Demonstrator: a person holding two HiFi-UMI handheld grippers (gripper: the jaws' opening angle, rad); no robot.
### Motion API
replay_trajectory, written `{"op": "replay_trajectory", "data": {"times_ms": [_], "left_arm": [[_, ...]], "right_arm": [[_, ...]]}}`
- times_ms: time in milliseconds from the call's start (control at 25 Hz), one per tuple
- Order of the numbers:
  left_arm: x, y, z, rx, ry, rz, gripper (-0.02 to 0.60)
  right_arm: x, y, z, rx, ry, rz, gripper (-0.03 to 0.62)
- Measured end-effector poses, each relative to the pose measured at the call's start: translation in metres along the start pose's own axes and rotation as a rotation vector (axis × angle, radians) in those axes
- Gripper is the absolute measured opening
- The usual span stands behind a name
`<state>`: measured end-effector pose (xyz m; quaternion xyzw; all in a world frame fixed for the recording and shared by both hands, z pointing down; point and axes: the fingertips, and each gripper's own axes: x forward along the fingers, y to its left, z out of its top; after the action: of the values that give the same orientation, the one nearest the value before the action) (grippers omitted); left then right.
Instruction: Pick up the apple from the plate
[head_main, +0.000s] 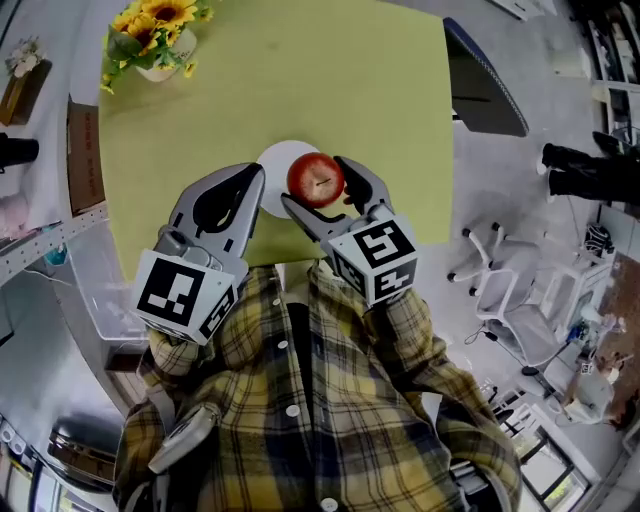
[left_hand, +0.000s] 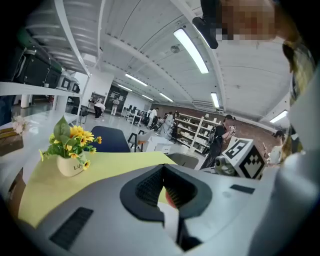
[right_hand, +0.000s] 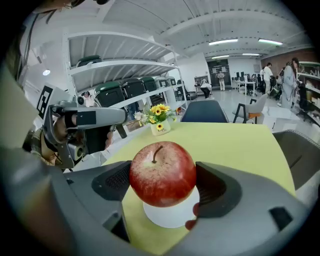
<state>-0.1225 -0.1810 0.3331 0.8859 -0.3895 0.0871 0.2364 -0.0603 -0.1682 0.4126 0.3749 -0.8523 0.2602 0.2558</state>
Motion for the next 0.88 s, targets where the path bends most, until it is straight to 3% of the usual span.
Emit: {"op": "replay_trajectory", "data": {"times_ms": [480, 880], "left_arm": [[-0.013, -0.037, 0.074, 0.041, -0.131, -0.027, 0.006], [-0.023, -0.040, 0.078, 0.054, -0.154, -0.019, 0.006]], "right_arm": [[-0.046, 0.027, 0.050, -0.089, -0.088, 0.054, 0.380], [-0.056, 0.037, 0.063, -0.123, -0.127, 0.076, 0.380]]}}
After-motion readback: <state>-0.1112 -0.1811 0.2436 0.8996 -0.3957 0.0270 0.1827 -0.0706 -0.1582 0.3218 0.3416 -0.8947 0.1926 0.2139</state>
